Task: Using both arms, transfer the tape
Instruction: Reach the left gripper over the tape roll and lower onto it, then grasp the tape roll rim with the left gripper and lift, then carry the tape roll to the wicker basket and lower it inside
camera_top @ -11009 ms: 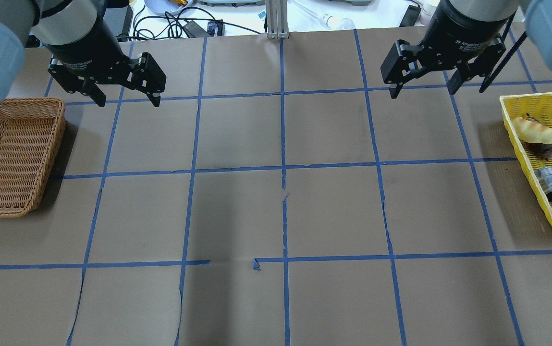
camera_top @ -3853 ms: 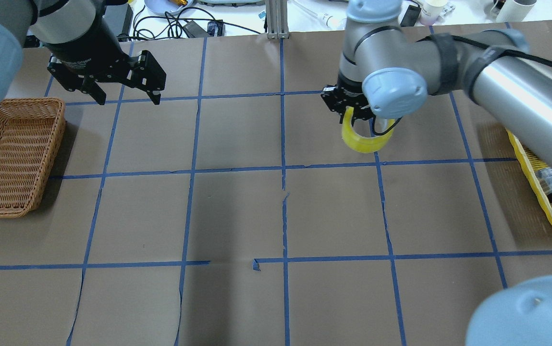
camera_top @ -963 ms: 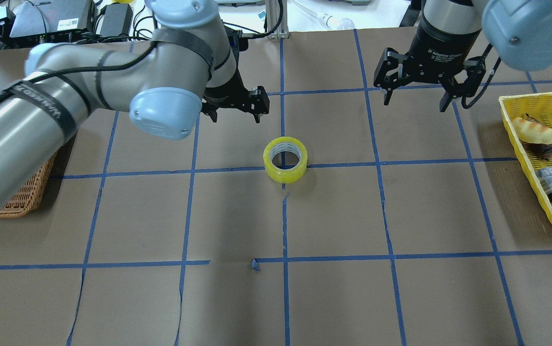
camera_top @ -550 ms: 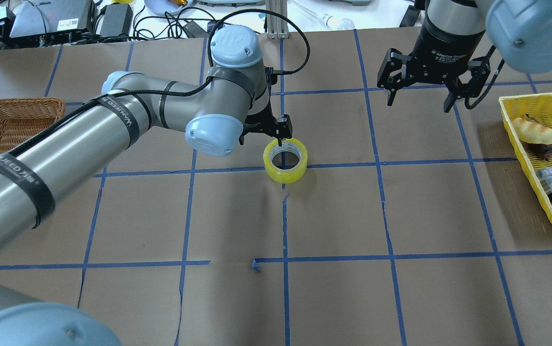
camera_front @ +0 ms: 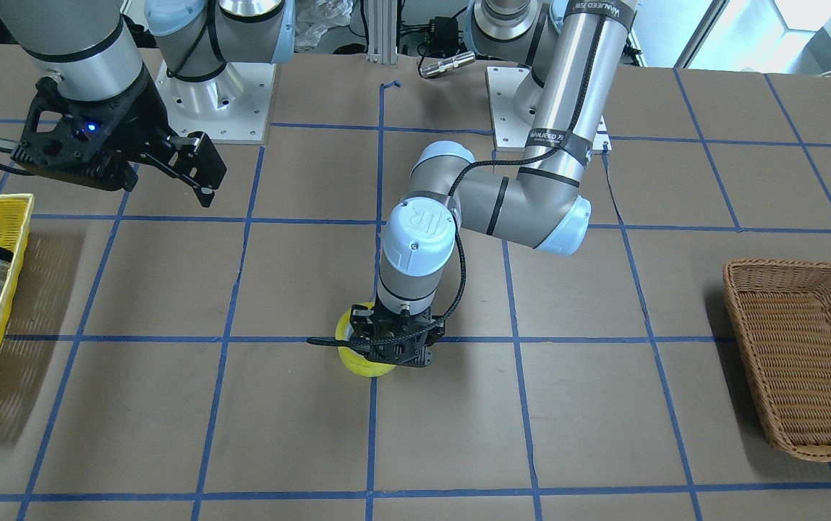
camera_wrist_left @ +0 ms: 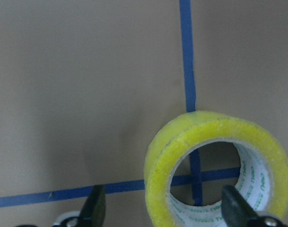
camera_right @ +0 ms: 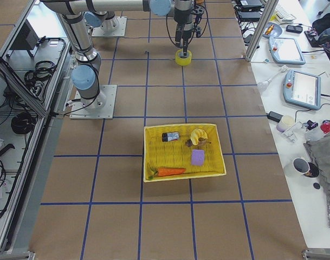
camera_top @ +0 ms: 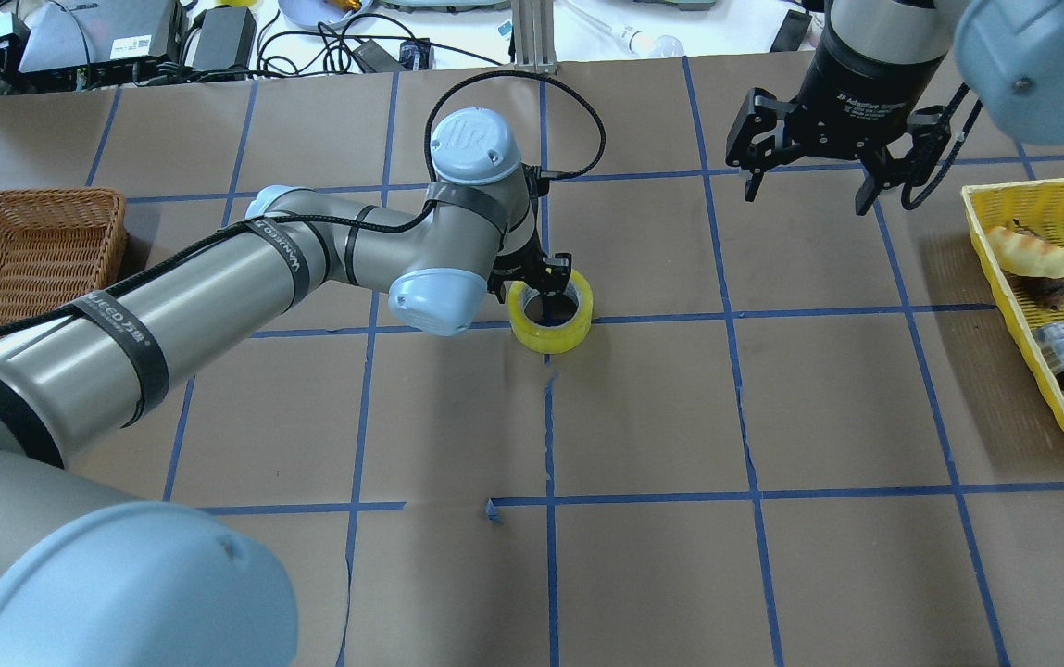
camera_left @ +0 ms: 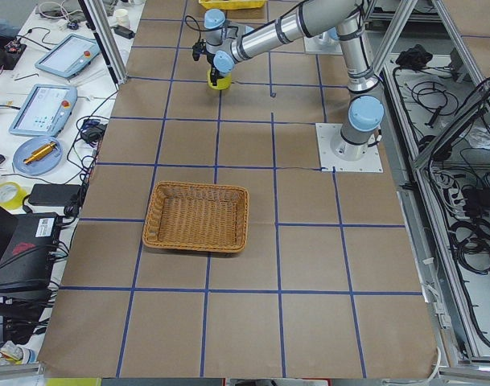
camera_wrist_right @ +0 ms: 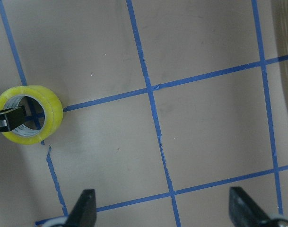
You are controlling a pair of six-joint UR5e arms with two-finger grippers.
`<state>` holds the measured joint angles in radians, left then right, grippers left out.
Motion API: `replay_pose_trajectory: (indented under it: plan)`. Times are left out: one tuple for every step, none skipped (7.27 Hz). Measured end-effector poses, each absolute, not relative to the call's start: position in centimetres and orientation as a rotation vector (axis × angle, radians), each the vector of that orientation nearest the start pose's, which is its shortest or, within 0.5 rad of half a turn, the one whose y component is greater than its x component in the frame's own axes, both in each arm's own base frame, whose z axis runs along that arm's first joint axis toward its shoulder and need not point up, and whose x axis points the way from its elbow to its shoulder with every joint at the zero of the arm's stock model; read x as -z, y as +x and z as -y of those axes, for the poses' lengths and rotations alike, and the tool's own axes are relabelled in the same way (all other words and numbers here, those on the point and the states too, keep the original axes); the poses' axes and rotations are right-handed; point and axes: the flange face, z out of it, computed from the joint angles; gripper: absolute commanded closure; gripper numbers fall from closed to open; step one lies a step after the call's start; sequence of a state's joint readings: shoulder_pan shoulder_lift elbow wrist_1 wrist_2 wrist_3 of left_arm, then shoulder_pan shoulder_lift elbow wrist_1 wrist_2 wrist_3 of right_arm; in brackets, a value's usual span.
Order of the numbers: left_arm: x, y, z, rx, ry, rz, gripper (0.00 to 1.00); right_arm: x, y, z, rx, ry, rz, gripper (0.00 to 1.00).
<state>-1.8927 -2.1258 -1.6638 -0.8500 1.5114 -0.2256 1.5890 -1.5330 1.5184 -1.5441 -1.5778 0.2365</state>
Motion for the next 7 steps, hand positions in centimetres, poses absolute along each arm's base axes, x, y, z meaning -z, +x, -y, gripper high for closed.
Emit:
replay_pose_trajectory:
  plan:
    - [-19.3,-33.5,56.6,0.090,0.158,-3.210,1.00,-49.6,14.1,50.3,-0.007,0.345,-3.130,0.00]
    - [-19.8,-33.5,56.6,0.105,0.159,-3.208,1.00,-49.9,14.1,50.0,0.004,0.339,-3.129,0.00]
    - [-20.9,-33.1,56.9,0.121,0.152,-3.208,1.00,-50.2,14.0,49.9,0.015,0.311,-3.132,0.00]
    - [-22.5,-31.8,57.7,0.122,0.124,-3.207,1.00,-50.4,14.0,49.7,0.023,0.268,-3.138,0.00]
    - [-25.1,-29.1,59.1,0.106,0.097,-3.195,1.00,-50.5,14.0,49.7,0.026,0.244,-3.141,0.00]
    - [-27.9,-24.8,60.8,0.080,0.090,-3.178,1.00,-50.6,14.0,49.6,0.026,0.235,-3.142,0.00]
    - [-30.1,-18.4,62.7,0.063,0.096,-3.168,1.00,-50.7,13.9,49.5,0.028,0.233,-3.142,0.00]
